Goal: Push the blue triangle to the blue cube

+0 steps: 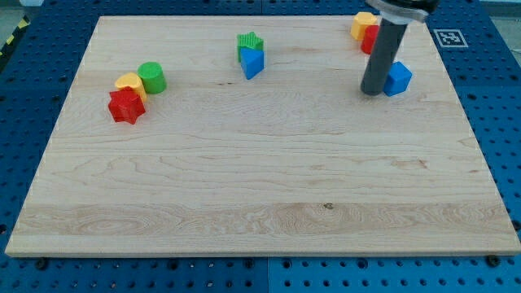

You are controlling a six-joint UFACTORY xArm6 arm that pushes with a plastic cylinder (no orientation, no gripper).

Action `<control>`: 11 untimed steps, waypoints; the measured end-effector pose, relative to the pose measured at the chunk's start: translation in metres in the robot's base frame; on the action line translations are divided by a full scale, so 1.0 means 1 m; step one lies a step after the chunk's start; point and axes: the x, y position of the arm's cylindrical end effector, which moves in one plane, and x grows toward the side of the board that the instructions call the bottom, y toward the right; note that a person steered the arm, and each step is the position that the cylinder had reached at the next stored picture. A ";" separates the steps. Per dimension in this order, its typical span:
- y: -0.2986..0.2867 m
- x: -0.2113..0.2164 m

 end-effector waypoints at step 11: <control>-0.118 -0.070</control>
